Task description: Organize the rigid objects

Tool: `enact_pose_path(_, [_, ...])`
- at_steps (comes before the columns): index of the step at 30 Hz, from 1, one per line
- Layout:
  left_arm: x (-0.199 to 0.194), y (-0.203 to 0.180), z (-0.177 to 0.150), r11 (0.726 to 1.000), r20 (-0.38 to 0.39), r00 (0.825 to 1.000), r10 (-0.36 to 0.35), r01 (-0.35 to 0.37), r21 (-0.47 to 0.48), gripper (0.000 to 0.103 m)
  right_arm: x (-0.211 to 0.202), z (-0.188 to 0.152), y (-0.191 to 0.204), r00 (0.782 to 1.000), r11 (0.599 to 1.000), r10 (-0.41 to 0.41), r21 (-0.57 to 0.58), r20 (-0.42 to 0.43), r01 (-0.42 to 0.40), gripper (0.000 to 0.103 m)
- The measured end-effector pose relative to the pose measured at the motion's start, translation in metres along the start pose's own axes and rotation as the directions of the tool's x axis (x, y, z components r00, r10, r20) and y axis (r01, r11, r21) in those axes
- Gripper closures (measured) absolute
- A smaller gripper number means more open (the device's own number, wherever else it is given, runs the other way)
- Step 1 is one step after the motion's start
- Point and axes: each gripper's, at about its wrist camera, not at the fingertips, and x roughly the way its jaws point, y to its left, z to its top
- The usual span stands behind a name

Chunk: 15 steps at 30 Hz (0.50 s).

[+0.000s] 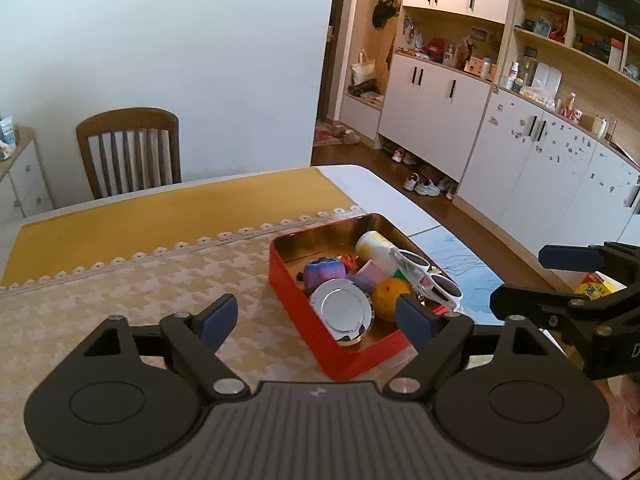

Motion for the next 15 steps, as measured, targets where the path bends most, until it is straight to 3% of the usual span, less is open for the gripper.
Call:
enact_pose_path(6, [-0.019, 0.003, -0.008, 1.000, 0.018, 1.000, -0.015, 0.016, -0.013, 0.002, -0.013, -0.007, 0.012, 0.999, 1.000, -0.023, 0.003, 0.022, 0.023, 0.000])
enact_pose_path(15, [-0.036, 0.007, -0.016, 1.000, 0.044, 0.999, 0.001, -0.001, -0.009, 0.002, -0.025, -0.015, 0.021, 0.999, 0.999, -0.034, 0.024, 0.029, 0.034, 0.000])
